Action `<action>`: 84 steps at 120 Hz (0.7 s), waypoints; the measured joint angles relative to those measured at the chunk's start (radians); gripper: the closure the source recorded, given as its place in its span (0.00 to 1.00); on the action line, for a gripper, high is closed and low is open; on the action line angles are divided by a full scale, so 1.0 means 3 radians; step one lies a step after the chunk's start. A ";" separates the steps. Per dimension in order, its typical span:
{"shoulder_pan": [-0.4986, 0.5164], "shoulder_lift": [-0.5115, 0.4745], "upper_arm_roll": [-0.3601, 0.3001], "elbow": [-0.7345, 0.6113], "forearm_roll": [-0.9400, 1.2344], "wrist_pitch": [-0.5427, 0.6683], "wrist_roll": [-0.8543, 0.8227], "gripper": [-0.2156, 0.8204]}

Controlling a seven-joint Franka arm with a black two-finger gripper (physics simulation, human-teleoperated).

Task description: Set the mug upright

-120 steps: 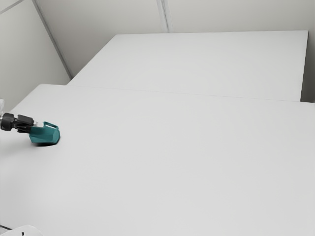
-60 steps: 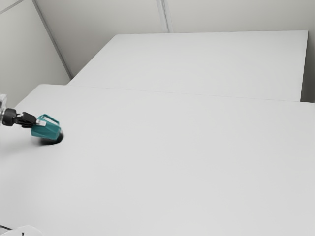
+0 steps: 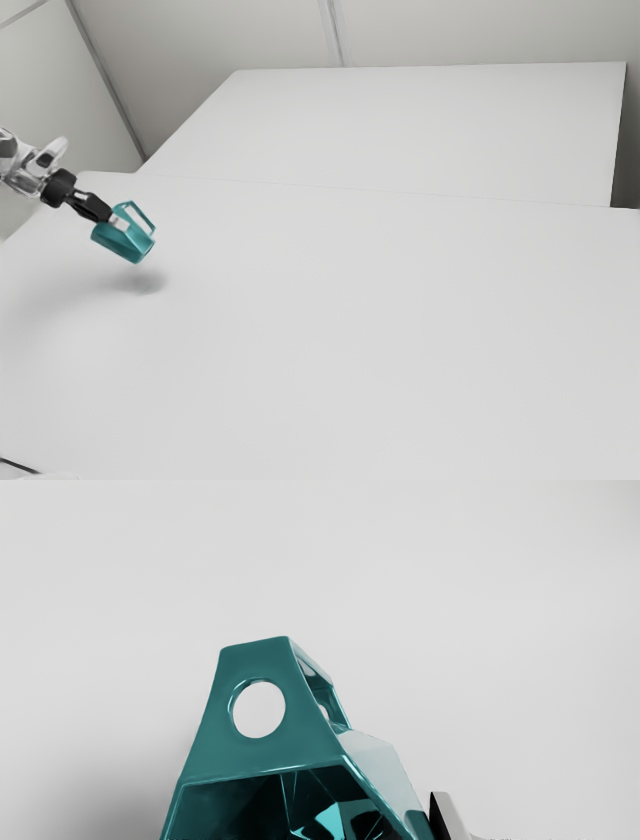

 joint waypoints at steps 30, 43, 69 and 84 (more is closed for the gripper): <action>-0.0480 -0.0313 -0.0001 -0.0310 0.0452 0.0246 -0.0195 0.96; -0.0606 -0.0506 -0.0005 -0.0575 0.0604 0.0404 -0.0298 0.96; -0.0884 -0.0860 -0.0009 -0.0989 0.0880 0.0685 -0.0537 0.96; -0.1065 -0.0994 -0.0010 -0.1115 0.1074 0.0785 -0.0701 0.96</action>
